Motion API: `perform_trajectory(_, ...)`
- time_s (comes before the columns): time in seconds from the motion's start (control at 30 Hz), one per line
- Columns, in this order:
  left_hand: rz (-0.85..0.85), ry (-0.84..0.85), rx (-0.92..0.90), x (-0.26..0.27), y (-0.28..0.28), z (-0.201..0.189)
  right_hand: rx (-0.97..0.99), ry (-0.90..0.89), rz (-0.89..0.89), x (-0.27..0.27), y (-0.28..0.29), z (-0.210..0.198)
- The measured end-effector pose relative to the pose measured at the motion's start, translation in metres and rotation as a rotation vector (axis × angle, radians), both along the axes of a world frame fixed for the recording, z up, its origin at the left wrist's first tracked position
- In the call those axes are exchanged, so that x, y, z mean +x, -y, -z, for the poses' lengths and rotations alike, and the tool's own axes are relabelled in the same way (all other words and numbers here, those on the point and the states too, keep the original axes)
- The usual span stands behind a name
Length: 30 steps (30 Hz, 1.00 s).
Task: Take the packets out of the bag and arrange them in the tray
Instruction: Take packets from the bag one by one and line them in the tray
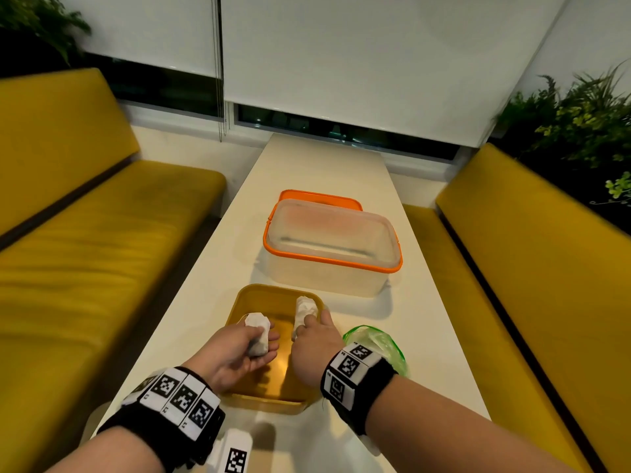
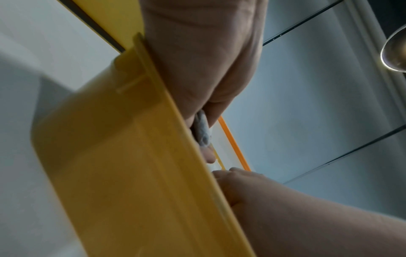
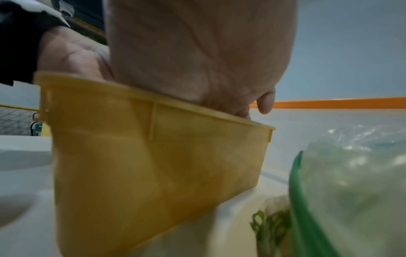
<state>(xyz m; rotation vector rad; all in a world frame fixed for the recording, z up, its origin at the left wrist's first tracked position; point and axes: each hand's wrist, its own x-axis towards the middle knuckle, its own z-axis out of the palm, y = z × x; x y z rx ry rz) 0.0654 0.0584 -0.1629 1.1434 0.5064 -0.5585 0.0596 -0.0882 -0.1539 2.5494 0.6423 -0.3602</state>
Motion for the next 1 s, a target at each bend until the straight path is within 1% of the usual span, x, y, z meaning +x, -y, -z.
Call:
perform_trajectory(0.13,-0.003,0.003,-0.002,0.0,-0.002,0.0,0.106,0.009,0.003,-0.002,-0.001,-0.004)
perform_trajectory(0.23,-0.016,0.024,-0.007,0.001,-0.005,0.0,0.099,-0.035,-0.036,-0.003,-0.003,-0.006)
perform_trajectory(0.3,-0.003,0.028,-0.002,0.0,-0.006,-0.001,0.098,-0.058,-0.001,-0.003,-0.003,-0.005)
perform_trajectory(0.43,0.032,0.028,0.008,-0.003,-0.006,-0.003,0.131,-0.046,0.049,-0.005,-0.003,0.001)
perform_trajectory(0.5,0.034,0.035,0.003,-0.002,-0.004,-0.006,0.148,-0.059,0.107,-0.004,-0.003,-0.002)
perform_trajectory(0.53,0.032,0.038,-0.005,-0.002,-0.003,-0.009,0.193,-0.055,0.14,-0.004,-0.003,-0.005)
perform_trajectory(0.6,0.04,0.056,-0.021,-0.003,0.001,-0.015,0.378,0.017,0.189,0.001,0.0,-0.015)
perform_trajectory(0.63,0.054,0.069,-0.027,-0.003,0.003,-0.018,0.52,0.073,0.215,0.005,0.002,-0.019)
perform_trajectory(0.67,0.069,0.083,-0.032,-0.004,0.006,-0.021,0.709,0.109,0.271,0.008,0.004,-0.023)
perform_trajectory(0.73,0.1,0.114,-0.026,-0.005,0.011,-0.027,1.072,0.069,0.411,0.013,0.007,-0.029)
perform_trajectory(0.77,0.108,0.131,-0.012,-0.006,0.014,-0.029,1.186,0.022,0.45,0.015,0.006,-0.031)
perform_trajectory(0.8,0.115,0.151,0.01,-0.006,0.017,-0.031,1.246,-0.001,0.457,0.015,0.005,-0.035)
perform_trajectory(0.87,0.12,0.187,0.048,-0.007,0.019,-0.032,1.274,-0.009,0.459,0.017,0.004,-0.038)
perform_trajectory(1.0,0.133,0.205,0.063,-0.008,0.014,-0.031,1.211,0.045,0.412,0.021,0.01,-0.038)
